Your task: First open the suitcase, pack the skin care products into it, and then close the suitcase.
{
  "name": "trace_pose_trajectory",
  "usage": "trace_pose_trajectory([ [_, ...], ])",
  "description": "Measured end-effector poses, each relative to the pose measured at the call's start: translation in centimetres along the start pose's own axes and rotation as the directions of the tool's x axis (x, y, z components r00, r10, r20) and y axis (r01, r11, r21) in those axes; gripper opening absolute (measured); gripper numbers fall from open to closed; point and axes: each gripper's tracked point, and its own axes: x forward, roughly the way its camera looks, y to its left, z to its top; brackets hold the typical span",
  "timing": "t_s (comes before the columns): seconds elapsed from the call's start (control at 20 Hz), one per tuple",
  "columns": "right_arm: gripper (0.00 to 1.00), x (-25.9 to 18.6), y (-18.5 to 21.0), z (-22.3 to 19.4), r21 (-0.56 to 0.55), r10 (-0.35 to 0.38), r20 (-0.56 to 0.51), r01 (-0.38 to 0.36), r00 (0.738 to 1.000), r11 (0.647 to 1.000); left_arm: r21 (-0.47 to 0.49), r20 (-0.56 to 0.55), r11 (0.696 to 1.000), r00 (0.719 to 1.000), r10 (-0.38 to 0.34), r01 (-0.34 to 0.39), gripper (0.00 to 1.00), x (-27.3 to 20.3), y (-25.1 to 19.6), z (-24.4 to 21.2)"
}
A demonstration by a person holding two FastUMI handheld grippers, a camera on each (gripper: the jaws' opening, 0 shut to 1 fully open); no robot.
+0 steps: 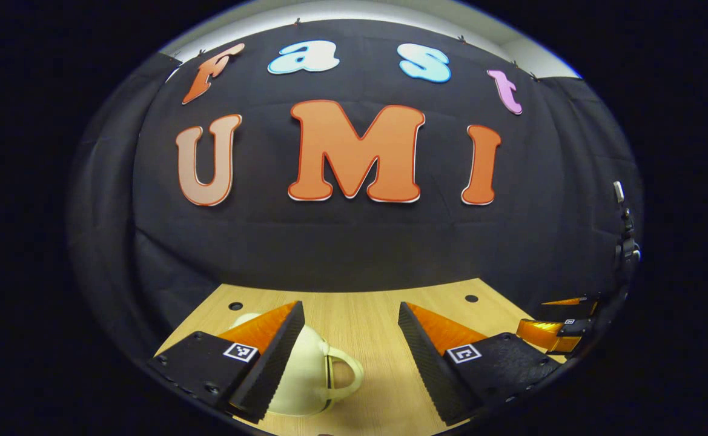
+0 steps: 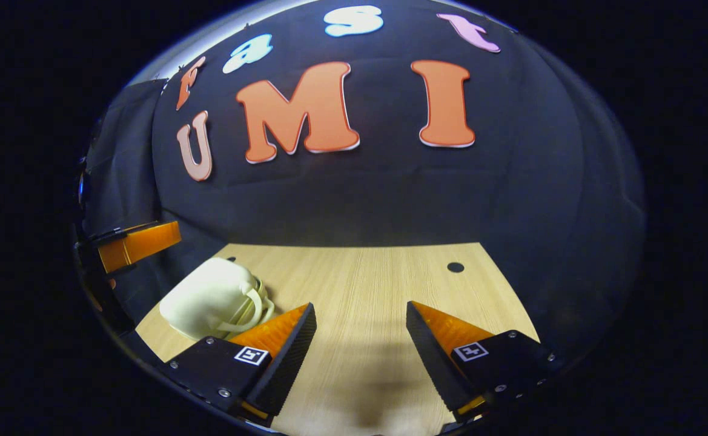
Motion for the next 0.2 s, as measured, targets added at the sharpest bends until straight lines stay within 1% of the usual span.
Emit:
trace_pose_trajectory([
  [0.1,0.95,-1.0,1.1,1.8,0.002,-0.016,0.072,0.016,0.997,1.000,0.000,0.023,1.000,1.000,-0.005,0.005,0.97,-1.0,1.6,0.9],
  [0.2,0.96,-2.7,1.8,2.6,-0.012,-0.040,0.125,0.041,0.991,0.999,0.000,0.041,1.000,0.999,-0.019,0.019,0.97,-2.3,2.2,1.7],
])
